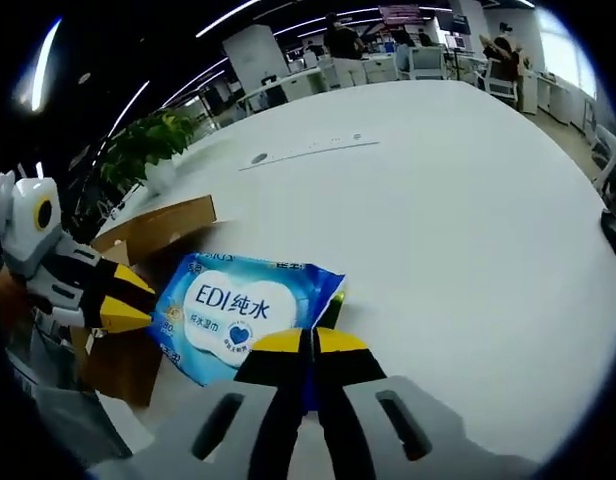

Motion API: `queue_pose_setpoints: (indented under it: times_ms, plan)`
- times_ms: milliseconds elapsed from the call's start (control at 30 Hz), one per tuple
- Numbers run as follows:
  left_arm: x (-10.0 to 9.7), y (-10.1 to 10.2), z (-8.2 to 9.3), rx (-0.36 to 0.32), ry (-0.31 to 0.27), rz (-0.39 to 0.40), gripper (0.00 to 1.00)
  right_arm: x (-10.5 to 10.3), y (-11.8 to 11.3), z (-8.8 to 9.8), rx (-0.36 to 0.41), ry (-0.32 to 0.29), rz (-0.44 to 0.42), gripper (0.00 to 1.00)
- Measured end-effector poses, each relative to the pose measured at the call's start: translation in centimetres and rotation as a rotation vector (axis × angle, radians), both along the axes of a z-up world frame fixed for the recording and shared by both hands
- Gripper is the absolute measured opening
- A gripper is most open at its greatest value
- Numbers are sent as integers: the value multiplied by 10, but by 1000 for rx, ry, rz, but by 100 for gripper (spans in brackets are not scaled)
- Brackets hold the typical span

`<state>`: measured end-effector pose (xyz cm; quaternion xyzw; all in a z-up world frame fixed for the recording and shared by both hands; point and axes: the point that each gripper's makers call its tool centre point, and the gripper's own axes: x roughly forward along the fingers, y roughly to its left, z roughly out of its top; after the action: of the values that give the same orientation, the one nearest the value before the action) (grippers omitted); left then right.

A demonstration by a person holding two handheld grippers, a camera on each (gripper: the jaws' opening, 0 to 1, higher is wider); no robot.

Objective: Operate the shoe box by opening the lid, removing the specified soft item, and placing it in the target area until the item is outside and the box remains undamaged.

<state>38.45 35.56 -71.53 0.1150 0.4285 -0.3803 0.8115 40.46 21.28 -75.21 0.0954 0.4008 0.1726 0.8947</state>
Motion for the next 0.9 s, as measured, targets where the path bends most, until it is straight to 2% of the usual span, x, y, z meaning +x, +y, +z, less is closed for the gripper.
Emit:
queue_pose_setpoints:
  times_ms: [300,433,567,900]
  plan:
    - [-8,20,18,-53,-14,32,20,-3,-7,11,-35,-35,10,8]
    - [-11,31,25,-67,-24,36,22,-7,-5,19,-92,-70,85,11]
    - [-15,42,29,-63,-36,35,27,-14,-1,28,-147,-98,162,15]
    - [-29,77,28,-56,-40,40,29,-28,17,52,-189,-129,277,24]
